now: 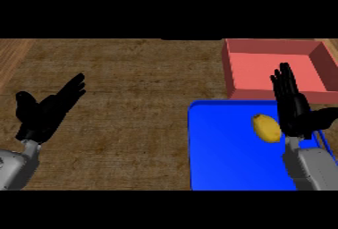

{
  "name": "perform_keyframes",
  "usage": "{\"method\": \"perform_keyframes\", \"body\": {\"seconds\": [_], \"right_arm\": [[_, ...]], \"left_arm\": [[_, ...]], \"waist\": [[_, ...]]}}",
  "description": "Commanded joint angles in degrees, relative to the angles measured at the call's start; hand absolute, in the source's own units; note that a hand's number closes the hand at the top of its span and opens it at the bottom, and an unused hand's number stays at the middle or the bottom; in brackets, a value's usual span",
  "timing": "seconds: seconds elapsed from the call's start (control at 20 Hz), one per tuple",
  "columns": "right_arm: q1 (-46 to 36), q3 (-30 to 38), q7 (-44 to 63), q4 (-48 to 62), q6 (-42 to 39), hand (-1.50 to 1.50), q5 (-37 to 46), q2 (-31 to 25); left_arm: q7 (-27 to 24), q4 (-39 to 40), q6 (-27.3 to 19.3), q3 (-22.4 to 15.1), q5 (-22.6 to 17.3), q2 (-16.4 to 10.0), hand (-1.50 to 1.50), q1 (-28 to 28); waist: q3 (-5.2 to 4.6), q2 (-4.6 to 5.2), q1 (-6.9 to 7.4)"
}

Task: Pick the lemon from the tray and place it in the cardboard box

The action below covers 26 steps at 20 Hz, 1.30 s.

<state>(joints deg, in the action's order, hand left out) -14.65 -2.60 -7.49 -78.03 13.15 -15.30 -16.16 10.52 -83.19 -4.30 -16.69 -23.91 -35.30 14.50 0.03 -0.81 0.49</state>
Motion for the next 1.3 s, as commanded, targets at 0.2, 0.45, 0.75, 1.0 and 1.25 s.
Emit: {"method": "perform_keyframes", "body": {"seconds": [0.2,0.45,0.75,1.0,1.25], "right_arm": [[12.8,-3.0,-7.7,-7.1,-11.6,-1.5,-0.7,-2.2],[14.8,-2.9,-16.3,-4.9,1.7,-1.5,22.3,-13.0],[25.2,-4.0,-27.3,-9.2,15.3,-1.5,35.4,-13.6],[38.1,1.2,-19.7,-27.2,11.6,-1.5,35.4,-22.5],[48.1,4.0,-10.7,-40.3,0.9,-1.5,32.9,-30.1]], "left_arm": [[-8.7,-3.8,-3.3,-3.0,9.2,6.9,0.0,0.4],[-7.1,-4.7,-2.9,-4.6,8.2,7.2,0.0,-0.3],[-8.9,-4.8,-4.7,-6.4,10.5,10.3,0.0,-1.7],[-10.3,-3.0,-3.8,-5.3,12.3,10.4,0.0,-0.9],[-10.4,-5.7,-3.6,-4.6,12.2,9.9,0.0,-4.4]], "waist": [[-0.02,0.66,-1.43],[-0.28,0.56,-2.92],[-0.11,0.46,-2.61],[-0.19,0.45,-2.83],[-0.21,0.39,-2.37]]}}
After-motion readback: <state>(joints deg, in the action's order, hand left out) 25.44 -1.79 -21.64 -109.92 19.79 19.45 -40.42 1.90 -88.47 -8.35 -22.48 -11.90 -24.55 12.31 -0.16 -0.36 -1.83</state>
